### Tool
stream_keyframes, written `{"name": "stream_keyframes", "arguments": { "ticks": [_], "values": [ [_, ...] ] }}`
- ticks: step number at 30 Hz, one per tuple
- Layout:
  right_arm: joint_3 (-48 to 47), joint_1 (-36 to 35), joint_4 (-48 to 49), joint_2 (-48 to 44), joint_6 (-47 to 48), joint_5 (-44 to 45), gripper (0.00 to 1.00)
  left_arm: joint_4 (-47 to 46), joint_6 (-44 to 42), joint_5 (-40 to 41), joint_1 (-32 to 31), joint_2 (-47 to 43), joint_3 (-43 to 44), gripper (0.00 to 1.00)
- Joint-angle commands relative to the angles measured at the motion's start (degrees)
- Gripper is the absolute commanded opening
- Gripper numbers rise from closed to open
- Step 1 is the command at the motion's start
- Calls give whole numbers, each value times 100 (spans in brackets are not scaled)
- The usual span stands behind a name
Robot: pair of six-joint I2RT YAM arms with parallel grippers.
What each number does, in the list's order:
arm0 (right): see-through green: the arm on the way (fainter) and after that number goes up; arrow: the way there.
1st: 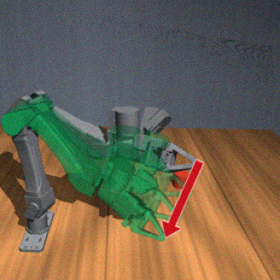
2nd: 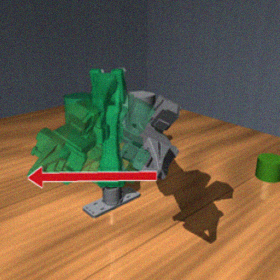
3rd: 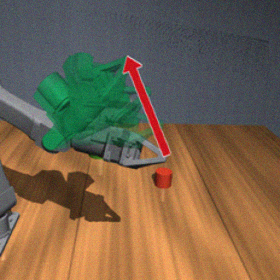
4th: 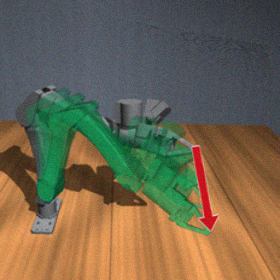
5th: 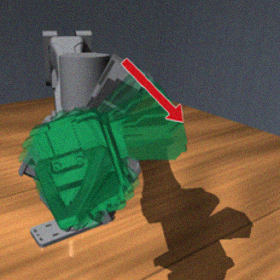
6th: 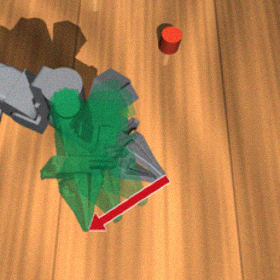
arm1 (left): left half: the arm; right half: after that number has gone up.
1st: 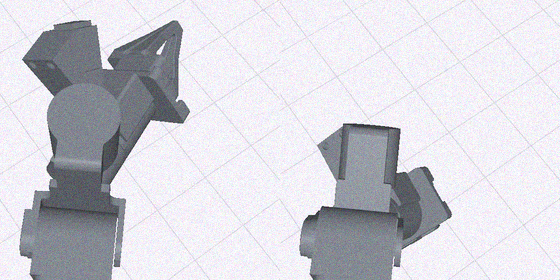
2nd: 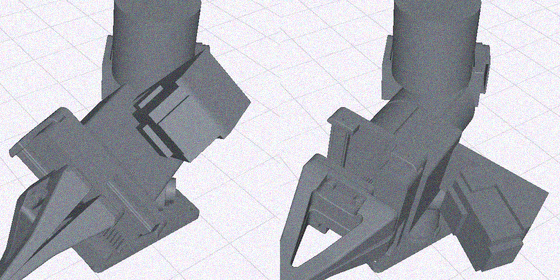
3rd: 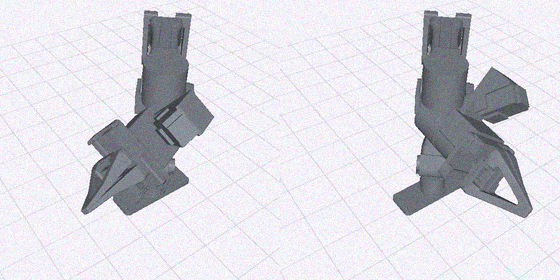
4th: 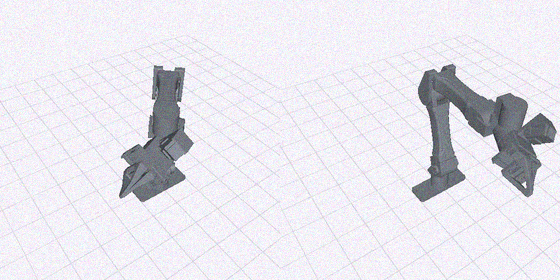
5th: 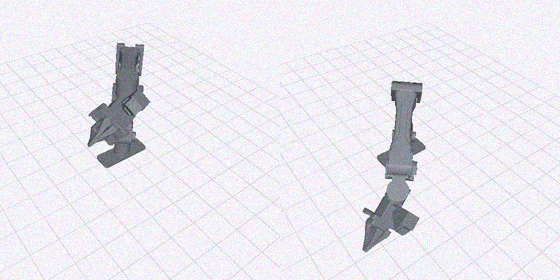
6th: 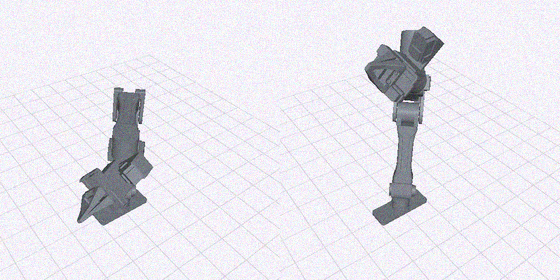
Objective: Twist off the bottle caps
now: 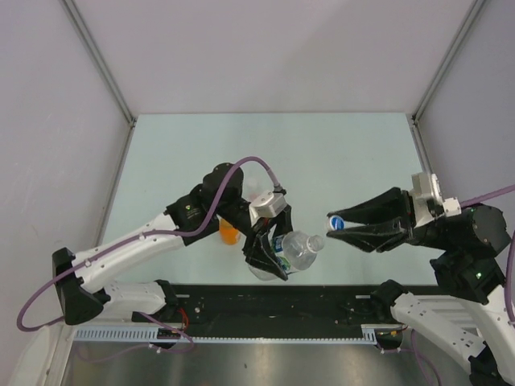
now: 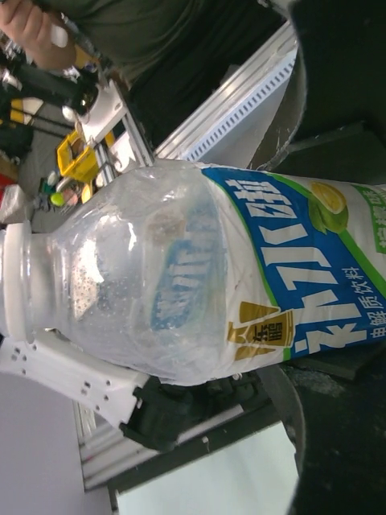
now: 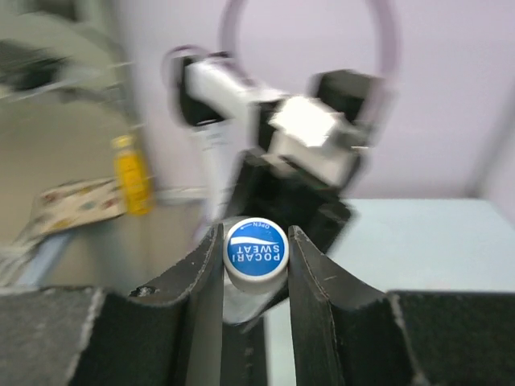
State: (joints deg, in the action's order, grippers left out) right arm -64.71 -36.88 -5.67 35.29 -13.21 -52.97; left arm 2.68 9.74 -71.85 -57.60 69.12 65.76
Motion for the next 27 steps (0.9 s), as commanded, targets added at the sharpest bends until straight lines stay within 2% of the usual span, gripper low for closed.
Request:
{"name": "stream_keyframes", "arguments": {
  "ticks": [1,2,3,5,6,8,9,12,16,18,19,22,27],
  "values": [
    [-244,23,-715,-136,617,3278,0,1215,-903,689,179,-127,394,0],
    [-244,23,-942,-32,679,3893,0,1296,-956,908,275,-258,385,0],
    [-244,23,-1066,74,680,5213,0,1366,-956,1084,311,-355,368,0],
    [-218,23,-1365,441,671,6399,0,1420,-956,1705,355,-670,228,1],
    [-166,32,-1384,566,645,7335,0,1420,-956,1919,364,-785,175,2],
    [80,32,-1183,986,584,8097,0,1297,-939,2428,355,-987,17,2],
    [168,32,-1069,1137,531,8858,0,1288,-895,2900,355,-1119,-10,2],
    [678,76,-287,1619,486,9864,0,1226,-737,3920,364,-1269,-63,0],
    [1161,575,469,2306,118,10140,0,1218,-605,4774,346,-1488,-168,0],
    [1329,901,506,2709,-478,9842,0,1156,-543,5162,346,-1629,-291,0],
    [1399,1189,714,2833,-602,9684,0,1121,-491,5608,346,-1769,-344,0],
    [1601,1499,1024,3455,-902,9367,0,1208,-367,6225,346,-1955,-423,0],
    [1584,1825,1244,4520,-1288,9155,0,1385,-332,6421,346,-1990,-493,0]
  ]
}}
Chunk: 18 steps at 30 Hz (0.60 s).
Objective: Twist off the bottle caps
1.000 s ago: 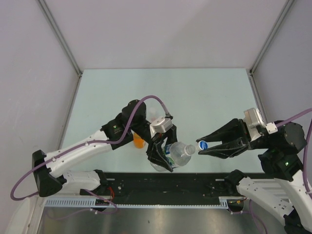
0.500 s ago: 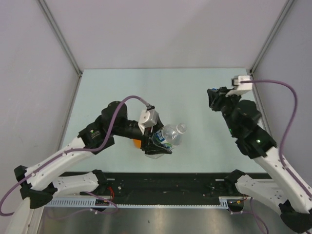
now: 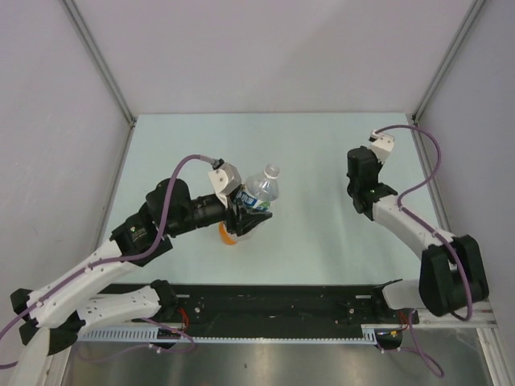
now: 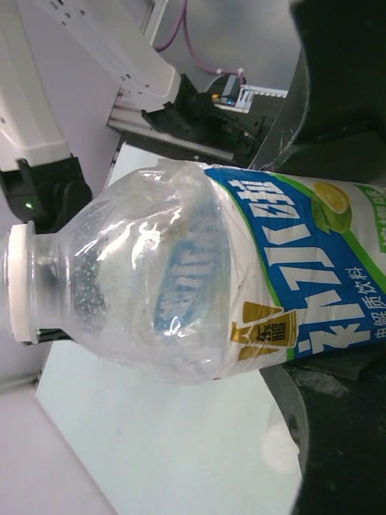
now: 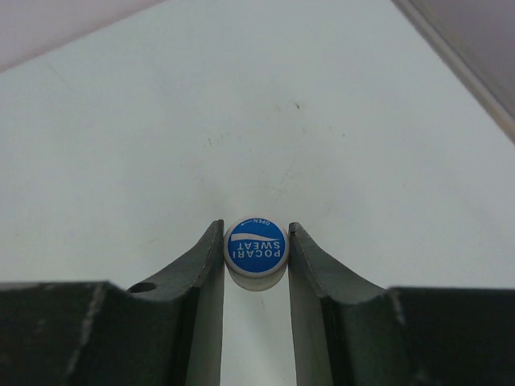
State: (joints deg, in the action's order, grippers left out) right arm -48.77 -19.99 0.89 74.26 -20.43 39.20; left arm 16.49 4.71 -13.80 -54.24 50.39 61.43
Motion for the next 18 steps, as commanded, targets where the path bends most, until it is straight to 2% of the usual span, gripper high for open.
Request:
{"name": "stream_keyframes", "arguments": {
  "ticks": [1,8,15,18],
  "values": [
    [-27,136,649,808,-594,-79,0,3,231,659,10,-135,-87,0],
    [-369,135,562,2081,-761,-352,0,-111,373,572,10,-354,-272,0],
    [-475,22,597,2505,-788,-694,0,-312,364,528,10,-592,-579,0],
    [-493,-259,887,2584,-638,-817,0,-427,408,475,10,-618,-702,0]
  ]
}}
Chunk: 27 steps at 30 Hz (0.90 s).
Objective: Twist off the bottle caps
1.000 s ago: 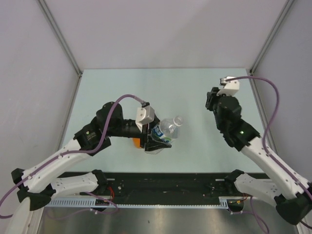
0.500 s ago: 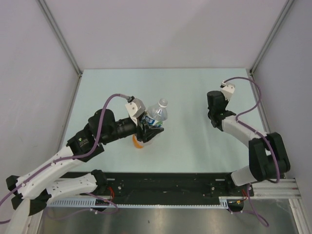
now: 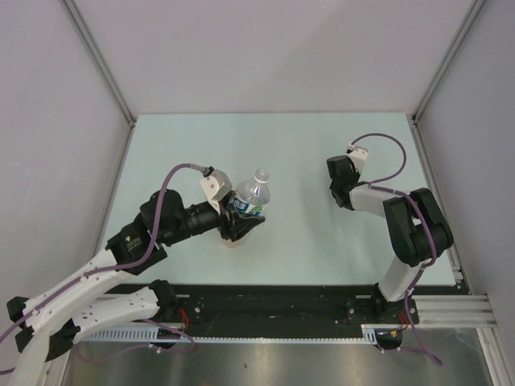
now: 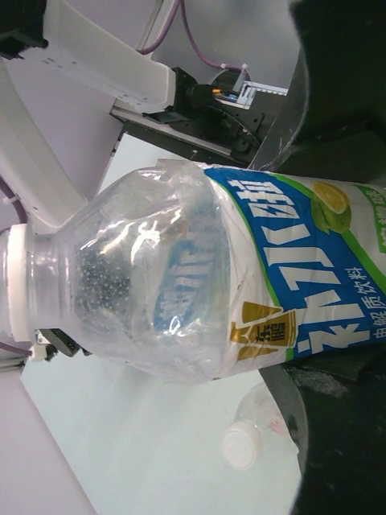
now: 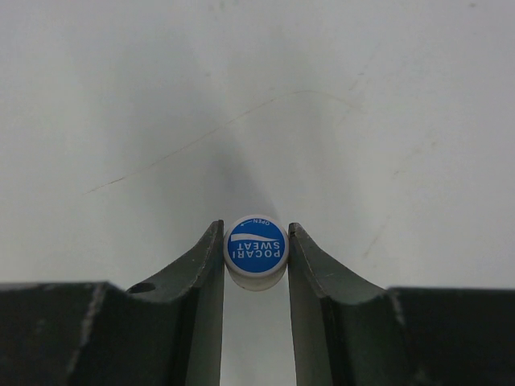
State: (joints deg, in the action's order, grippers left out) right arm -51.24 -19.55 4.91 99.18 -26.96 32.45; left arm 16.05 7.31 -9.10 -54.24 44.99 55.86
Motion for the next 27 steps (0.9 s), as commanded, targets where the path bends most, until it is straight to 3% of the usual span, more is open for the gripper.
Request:
{"name": "stream_keyframes", "arguments": {
  "ticks": [1,19,27],
  "values": [
    [-254,-373,528,128,15,-203,0,-392,165,-4,10,-70,-154,0],
    [-509,-277,266,858,-160,-731,0,-401,315,-83,10,-140,-268,0],
    [-588,-242,28,954,-248,-889,33,-437,289,-65,10,-87,-233,0]
  ]
}}
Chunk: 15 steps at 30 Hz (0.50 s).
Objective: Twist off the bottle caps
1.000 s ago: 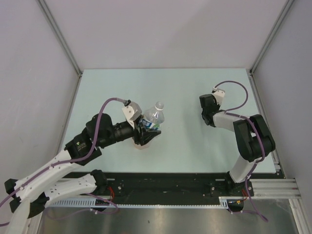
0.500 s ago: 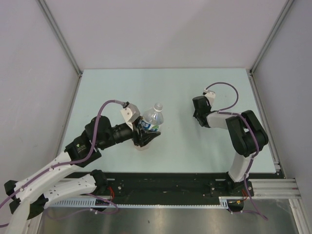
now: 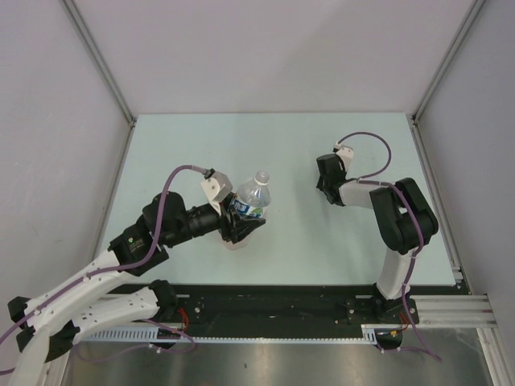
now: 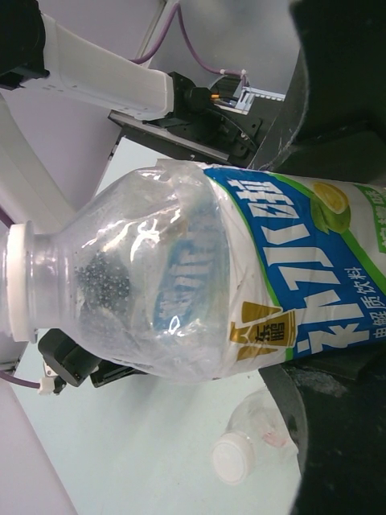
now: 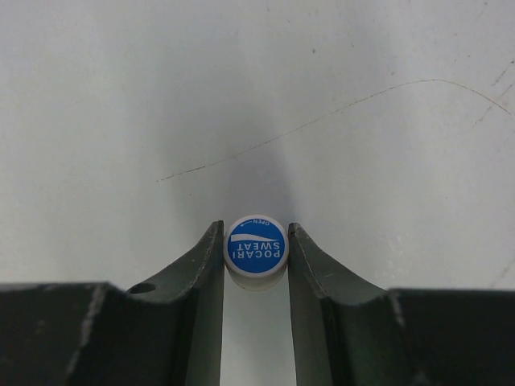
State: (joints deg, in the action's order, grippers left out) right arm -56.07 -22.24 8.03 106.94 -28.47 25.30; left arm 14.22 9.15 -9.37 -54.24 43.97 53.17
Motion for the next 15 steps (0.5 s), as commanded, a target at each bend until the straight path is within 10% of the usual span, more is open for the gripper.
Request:
{"name": "stream_keyframes", "arguments": {
  "ticks": [1,15],
  "values": [
    [-97,27,-319,187,-115,-174,36,-253,96,-39,10,33,45,0],
    [-88,-8,-680,-321,-396,10,64,-341,-36,-13,10,103,-70,1]
  ]
}}
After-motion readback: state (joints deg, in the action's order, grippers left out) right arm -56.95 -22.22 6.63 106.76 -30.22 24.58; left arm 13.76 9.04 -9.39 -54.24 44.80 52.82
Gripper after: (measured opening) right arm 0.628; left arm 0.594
